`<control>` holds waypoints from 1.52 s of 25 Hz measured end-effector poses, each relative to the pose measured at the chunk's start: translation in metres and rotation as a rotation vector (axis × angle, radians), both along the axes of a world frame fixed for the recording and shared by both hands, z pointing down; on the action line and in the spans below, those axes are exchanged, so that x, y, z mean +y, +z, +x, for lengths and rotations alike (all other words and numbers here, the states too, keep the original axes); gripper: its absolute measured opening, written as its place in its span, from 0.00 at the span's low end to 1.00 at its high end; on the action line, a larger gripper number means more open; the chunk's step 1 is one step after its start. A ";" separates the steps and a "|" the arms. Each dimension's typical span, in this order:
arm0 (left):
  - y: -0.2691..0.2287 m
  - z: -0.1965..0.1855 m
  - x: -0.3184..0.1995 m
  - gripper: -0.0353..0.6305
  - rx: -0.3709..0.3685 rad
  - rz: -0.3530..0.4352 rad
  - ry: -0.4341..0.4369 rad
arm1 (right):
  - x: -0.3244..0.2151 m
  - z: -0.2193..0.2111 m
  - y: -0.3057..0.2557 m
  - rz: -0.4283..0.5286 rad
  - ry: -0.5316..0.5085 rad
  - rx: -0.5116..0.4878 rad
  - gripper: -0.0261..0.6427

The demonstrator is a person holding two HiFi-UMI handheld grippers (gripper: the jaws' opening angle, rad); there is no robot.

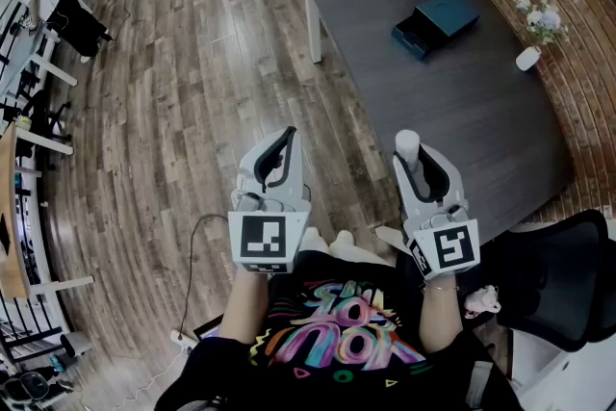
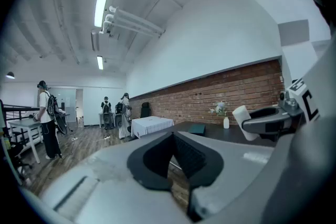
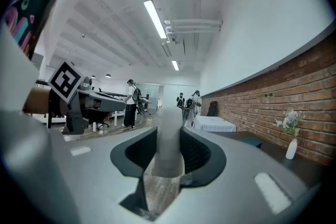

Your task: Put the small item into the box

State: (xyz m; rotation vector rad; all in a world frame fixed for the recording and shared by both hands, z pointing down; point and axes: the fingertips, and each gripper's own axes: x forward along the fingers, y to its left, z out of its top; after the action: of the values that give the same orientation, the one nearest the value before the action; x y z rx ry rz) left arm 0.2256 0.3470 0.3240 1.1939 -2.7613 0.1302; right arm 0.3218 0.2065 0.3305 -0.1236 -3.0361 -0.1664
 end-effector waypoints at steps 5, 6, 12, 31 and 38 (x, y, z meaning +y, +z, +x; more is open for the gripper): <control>-0.005 -0.002 0.003 0.06 -0.015 -0.003 -0.010 | 0.000 -0.002 -0.004 -0.007 0.000 -0.009 0.23; -0.005 -0.001 0.003 0.06 -0.016 -0.005 -0.014 | -0.001 -0.001 -0.005 -0.010 -0.004 -0.011 0.23; 0.000 0.011 0.005 0.06 -0.019 -0.004 -0.049 | -0.001 0.005 0.000 -0.025 -0.038 -0.020 0.23; 0.017 -0.080 -0.028 0.06 -0.028 -0.003 -0.036 | -0.019 -0.086 0.027 -0.045 -0.055 0.029 0.23; 0.004 -0.178 -0.065 0.06 -0.020 0.018 0.081 | -0.044 -0.171 0.019 -0.037 0.049 0.046 0.23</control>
State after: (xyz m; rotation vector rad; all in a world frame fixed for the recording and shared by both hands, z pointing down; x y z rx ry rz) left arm 0.0473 0.2817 0.3277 1.3173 -2.7374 0.1260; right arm 0.1505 0.1624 0.3493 -0.0555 -2.9938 -0.1020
